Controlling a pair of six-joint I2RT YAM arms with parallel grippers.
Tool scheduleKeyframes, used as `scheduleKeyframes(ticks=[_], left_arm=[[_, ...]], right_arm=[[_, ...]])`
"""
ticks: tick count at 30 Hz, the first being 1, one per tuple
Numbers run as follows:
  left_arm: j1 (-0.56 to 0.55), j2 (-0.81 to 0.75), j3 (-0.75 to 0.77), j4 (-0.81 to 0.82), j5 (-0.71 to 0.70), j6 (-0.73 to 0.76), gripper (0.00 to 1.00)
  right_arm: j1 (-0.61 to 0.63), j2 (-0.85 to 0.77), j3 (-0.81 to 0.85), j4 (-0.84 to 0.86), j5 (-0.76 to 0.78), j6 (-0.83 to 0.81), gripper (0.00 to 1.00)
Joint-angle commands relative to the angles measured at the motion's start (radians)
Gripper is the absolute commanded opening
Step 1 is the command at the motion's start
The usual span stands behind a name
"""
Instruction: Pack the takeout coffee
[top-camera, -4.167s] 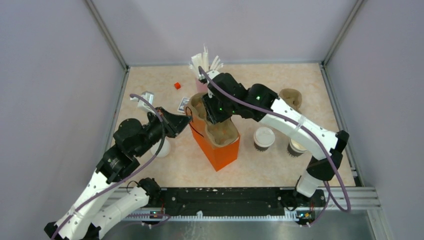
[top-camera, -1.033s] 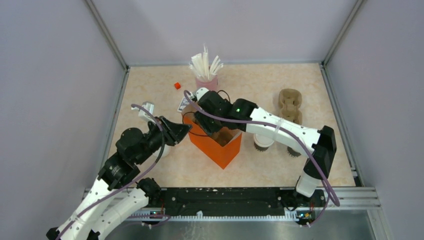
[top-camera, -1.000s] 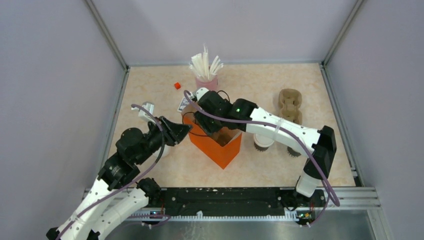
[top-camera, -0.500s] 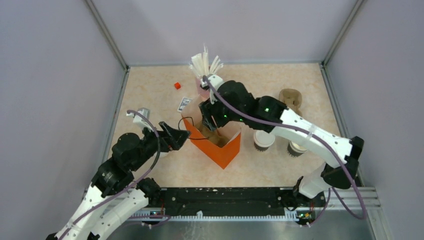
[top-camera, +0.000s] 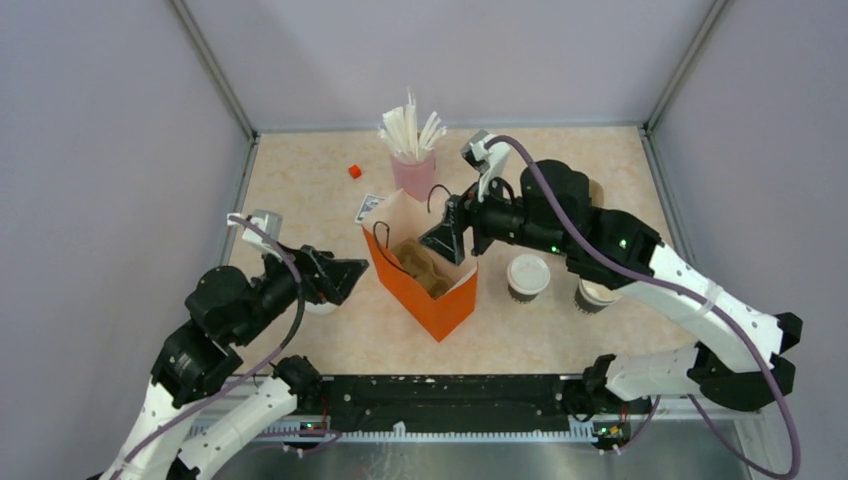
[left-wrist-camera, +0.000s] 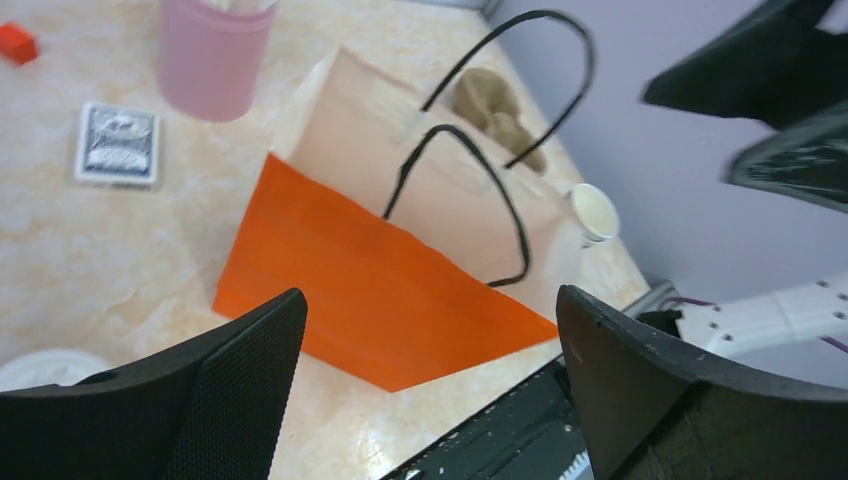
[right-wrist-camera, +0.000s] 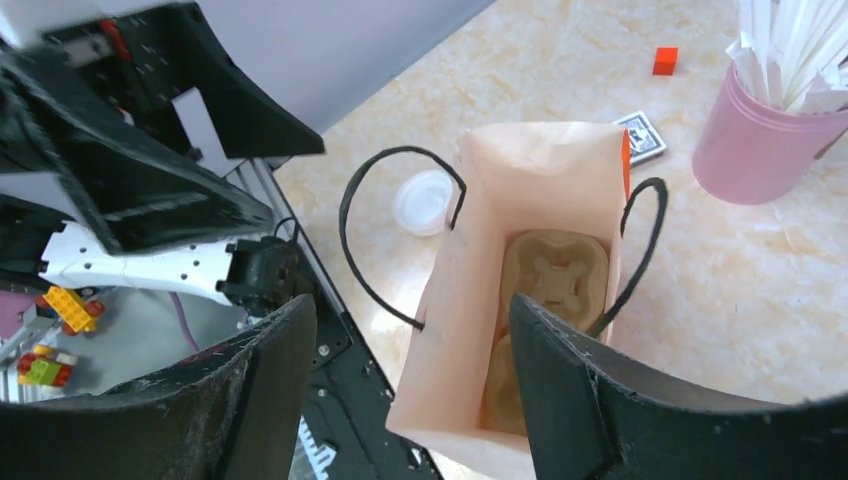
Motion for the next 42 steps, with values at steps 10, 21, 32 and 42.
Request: scheduleKeyframes(ticks=[10, 21, 32, 42], left_arm=[[-0.001, 0.213, 0.232, -0.039, -0.062, 0.2, 0.95], [0.001, 0.51, 0.331, 0.079, -0.221, 0.348, 0.93], [0.28, 0.876, 0.63, -0.073, 0.194, 0.318, 0.85], [0.309, 0.8, 0.41, -0.018, 0.382, 0.445, 0.85]], right_arm=[[-0.006, -0.302, -0.366, 0.104, 0.146, 0.033, 0.69], [-0.006, -0.487, -0.65, 0.308, 0.221, -0.028, 0.69], [-0.006, -0.567, -0.74, 0.386, 0.236, 0.225, 0.65], [-0.006, -0.499, -0.539, -0.046, 0.54, 0.299, 0.66]])
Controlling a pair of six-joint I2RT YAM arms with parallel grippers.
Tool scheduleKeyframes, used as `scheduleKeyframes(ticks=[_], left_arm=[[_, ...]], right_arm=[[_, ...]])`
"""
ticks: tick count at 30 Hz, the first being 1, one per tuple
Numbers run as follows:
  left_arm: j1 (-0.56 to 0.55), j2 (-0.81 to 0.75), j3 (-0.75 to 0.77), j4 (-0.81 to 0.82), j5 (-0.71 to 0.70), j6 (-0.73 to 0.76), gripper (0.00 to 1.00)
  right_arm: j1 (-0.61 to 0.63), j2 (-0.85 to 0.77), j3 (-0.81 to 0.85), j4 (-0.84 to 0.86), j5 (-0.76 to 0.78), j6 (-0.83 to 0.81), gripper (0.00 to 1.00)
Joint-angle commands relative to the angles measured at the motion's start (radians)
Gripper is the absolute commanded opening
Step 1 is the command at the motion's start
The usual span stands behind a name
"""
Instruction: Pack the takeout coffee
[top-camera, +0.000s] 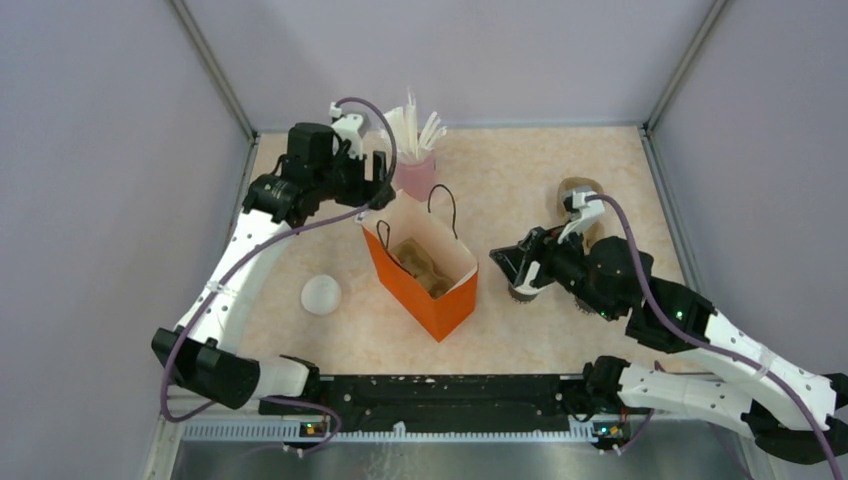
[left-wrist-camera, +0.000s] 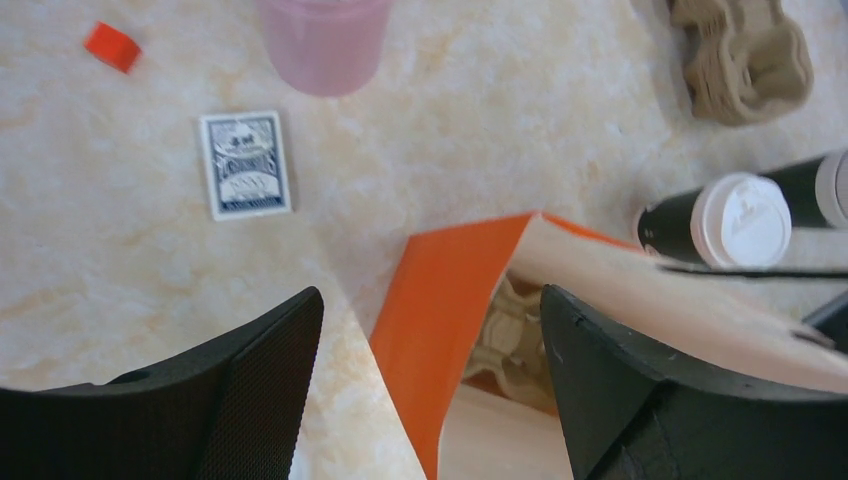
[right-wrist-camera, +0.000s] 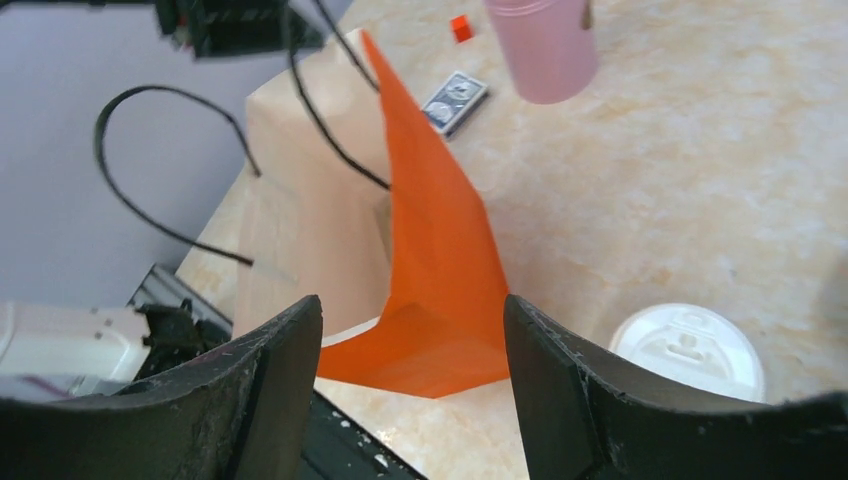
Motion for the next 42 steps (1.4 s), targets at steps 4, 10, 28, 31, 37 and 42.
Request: scheduleKeyframes(ticks=[4, 10, 28, 31, 37, 42], left_arm=[[-0.004, -0.118, -0.191, 0.088, 0.121, 0.049, 0.84], [-0.003, -0.121, -0.229, 0.134, 0.115, 0.081, 0.71], [-0.013, -0.139, -0.228, 0.259, 0.01, -0.254, 0.14], [-0.013, -0.157, -0.29, 0.321, 0.041, -0.329, 0.16], [-0.01, -0.189, -0.326, 0.343, 0.003, -0.444, 0.17], [-0.011, -0.224, -0.352, 0.323, -0.038, -0.494, 0.19]], right_arm=[[-0.006, 0.085, 0.114, -0.327, 0.237, 0.171, 0.66], [-0.008, 0.173, 0.113, -0.402, 0.269, 0.274, 0.71], [-0.373, 0.39, 0.004, -0.299, -0.02, 0.031, 0.84], [-0.373, 0.419, -0.002, -0.281, -0.046, -0.013, 0.84], [-0.374, 0.437, 0.035, -0.306, -0.037, -0.045, 0.84], [-0.381, 0.433, 0.069, -0.321, -0.038, -0.068, 0.84]])
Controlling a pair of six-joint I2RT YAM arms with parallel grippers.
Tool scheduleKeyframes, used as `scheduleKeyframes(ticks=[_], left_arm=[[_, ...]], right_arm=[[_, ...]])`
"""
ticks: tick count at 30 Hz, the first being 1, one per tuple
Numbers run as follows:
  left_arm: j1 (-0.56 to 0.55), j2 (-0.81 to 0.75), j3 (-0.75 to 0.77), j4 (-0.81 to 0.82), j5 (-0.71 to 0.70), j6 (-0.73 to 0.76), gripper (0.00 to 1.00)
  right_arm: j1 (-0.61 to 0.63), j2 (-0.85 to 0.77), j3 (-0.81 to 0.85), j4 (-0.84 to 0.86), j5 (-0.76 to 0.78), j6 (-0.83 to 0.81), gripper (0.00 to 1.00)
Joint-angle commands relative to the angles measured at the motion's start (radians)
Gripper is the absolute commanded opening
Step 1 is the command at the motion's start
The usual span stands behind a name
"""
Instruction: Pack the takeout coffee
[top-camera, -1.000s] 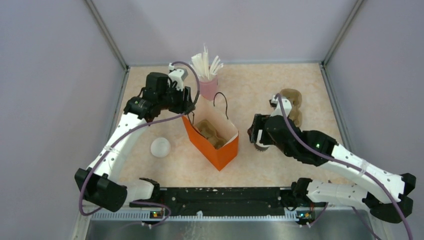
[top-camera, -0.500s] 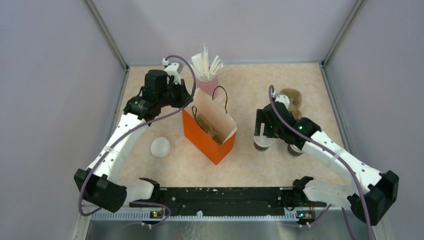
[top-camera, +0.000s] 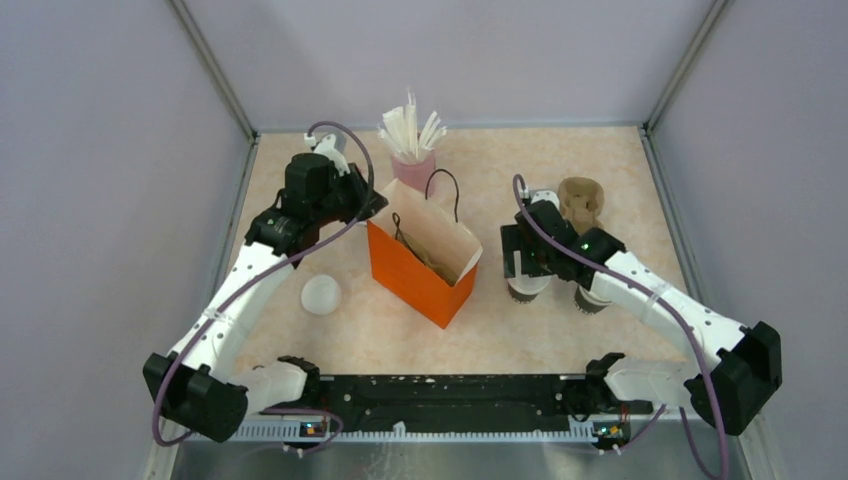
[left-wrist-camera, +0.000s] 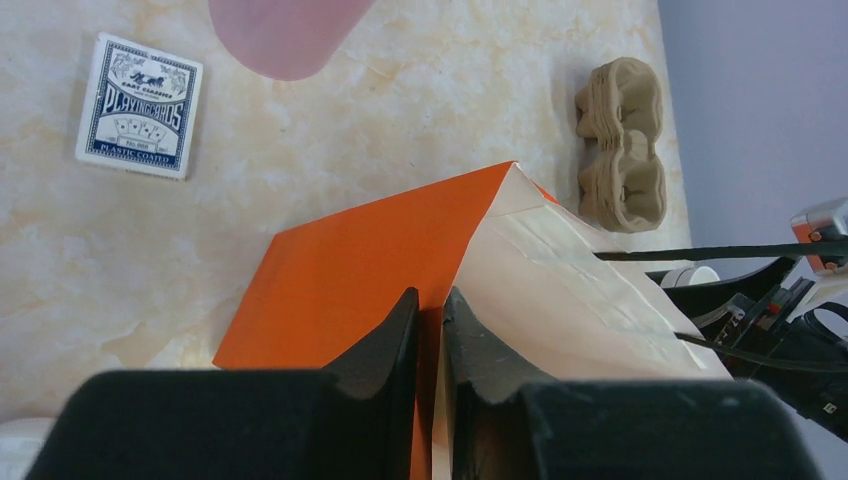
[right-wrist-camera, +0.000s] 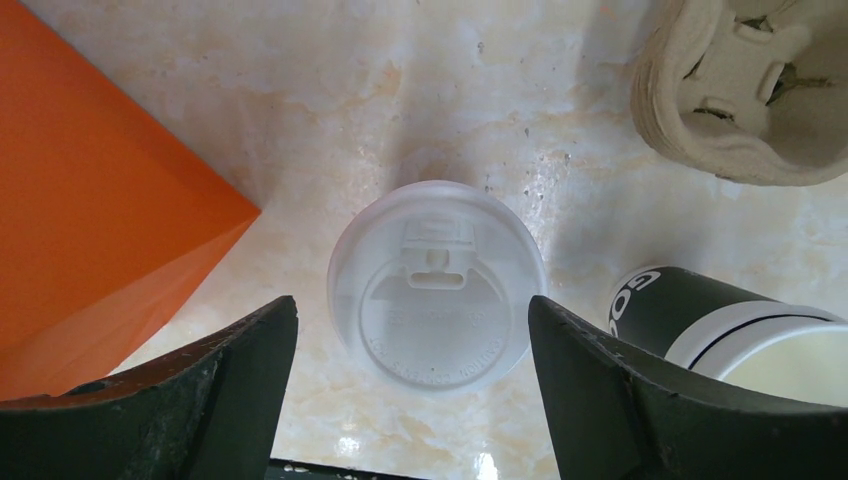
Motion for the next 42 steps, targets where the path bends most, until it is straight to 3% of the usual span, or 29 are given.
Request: scheduleKeyframes(ticks=[1, 4, 14, 17, 33, 42], left_arm=[[0.0, -0.064, -0.019, 0.037, -0.067, -0.078, 0.19], [0.0, -0.084, -0.023, 0.016, -0.094, -0.054, 0.22], [0.0, -0.129, 0.018, -0.115, -0.072, 0.053, 0.72], [0.001, -0.158, 0.056, -0.182, -0.122, 0.098, 0.82], [0.0, -0.217, 0.103, -0.224, -0.27, 0.164, 0.86], [0.0, -0.217, 0.109, -0.195, -0.246, 0.199, 0.86]], right_arm=[[-0.018, -0.012, 0.062, 0.003, 0.001, -0.05, 0.84], [-0.057, -0.014, 0.033, 0.025, -0.056, -0.081, 0.85], [-0.081, 0.003, -0.019, 0.047, -0.148, -0.127, 0.87], [-0.081, 0.005, -0.025, 0.041, -0.139, -0.129, 0.87], [-0.081, 0.04, 0.101, -0.04, -0.121, -0.202, 0.86], [-0.082, 0.04, 0.079, -0.038, -0.164, -0.276, 0.88]])
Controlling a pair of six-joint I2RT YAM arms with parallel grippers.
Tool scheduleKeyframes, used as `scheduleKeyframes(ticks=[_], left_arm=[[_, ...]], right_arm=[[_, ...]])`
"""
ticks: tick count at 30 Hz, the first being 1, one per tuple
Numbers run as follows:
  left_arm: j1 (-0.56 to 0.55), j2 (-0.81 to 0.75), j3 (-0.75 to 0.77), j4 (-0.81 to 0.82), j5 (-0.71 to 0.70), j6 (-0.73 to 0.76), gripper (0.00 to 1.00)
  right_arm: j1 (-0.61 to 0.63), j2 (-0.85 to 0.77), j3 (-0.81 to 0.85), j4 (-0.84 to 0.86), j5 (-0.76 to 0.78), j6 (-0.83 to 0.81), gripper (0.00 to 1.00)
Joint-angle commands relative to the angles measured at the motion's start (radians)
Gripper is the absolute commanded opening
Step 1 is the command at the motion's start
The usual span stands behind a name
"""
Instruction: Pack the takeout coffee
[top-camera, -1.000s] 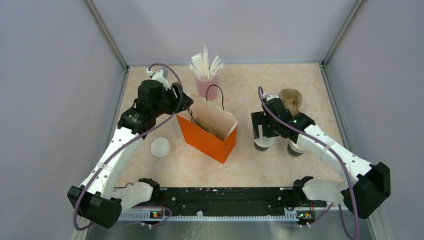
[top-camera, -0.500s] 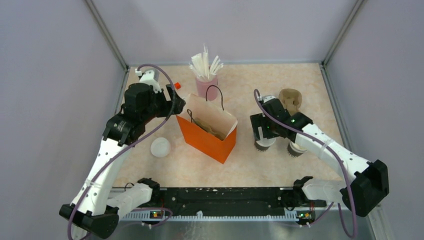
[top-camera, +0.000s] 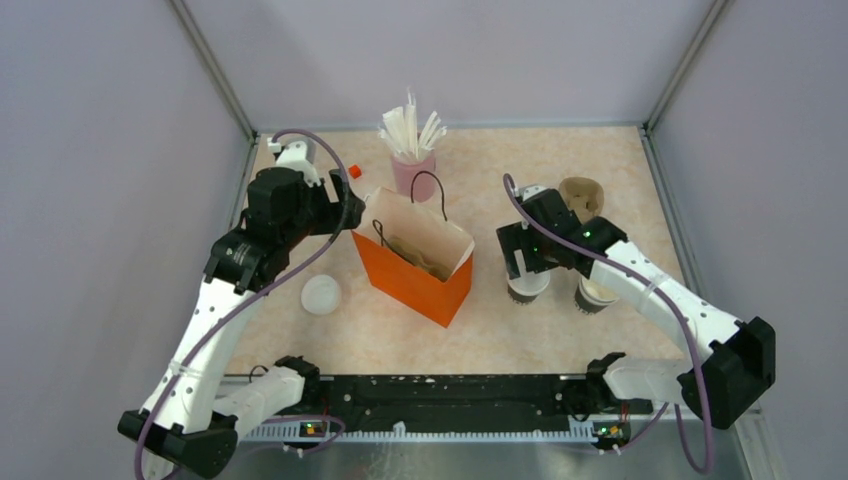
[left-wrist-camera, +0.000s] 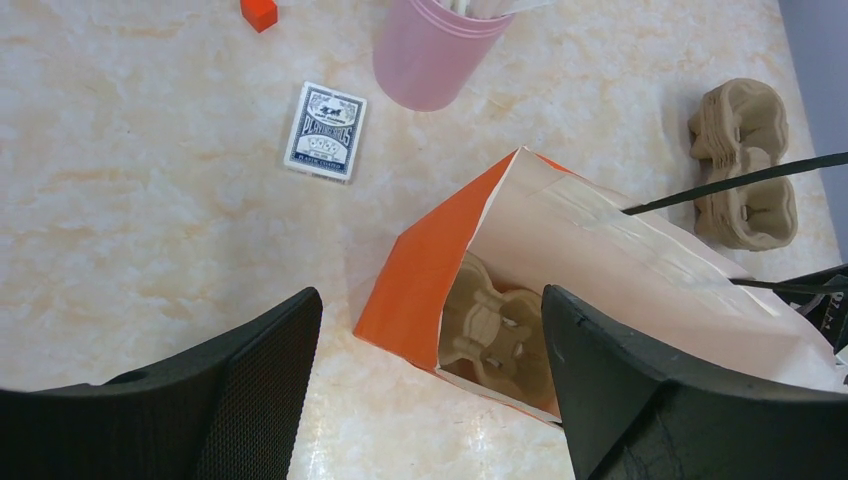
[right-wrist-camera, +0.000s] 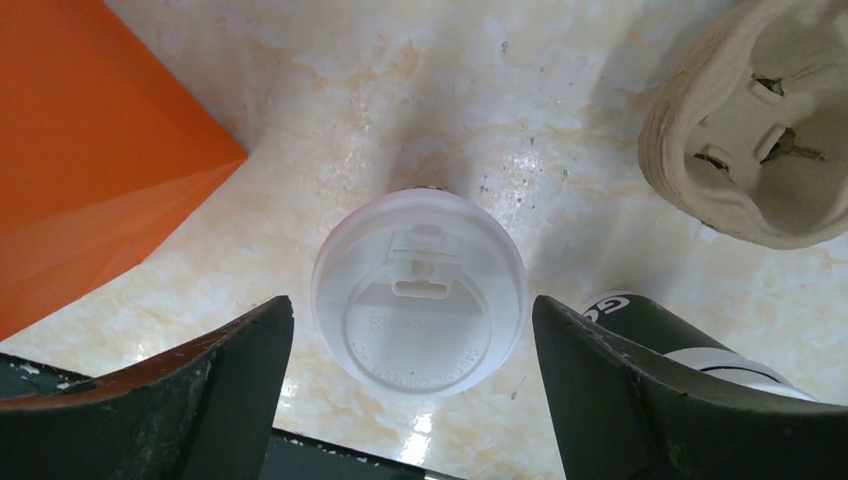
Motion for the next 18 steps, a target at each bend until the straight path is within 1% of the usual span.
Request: scheduleKeyframes(ticks=[1, 6, 18], left_arm=[[0.0, -0.014, 0.041, 0.045, -0.004, 0.033, 0.86], [0.001, -0.012, 0.052, 0.043, -0.013, 0.037, 0.86], [0.001, -0.007, 0.043, 0.043, 0.002, 0.035, 0.86]], right_arm=[[-0.008, -0.004, 0.008, 0.005, -0.036, -0.058, 0.88], [-0.008, 0.008, -0.009, 0.02, -0.05, -0.072, 0.88], [-0.008, 0.027, -0.038, 0.0, -0.027, -0.09, 0.91]])
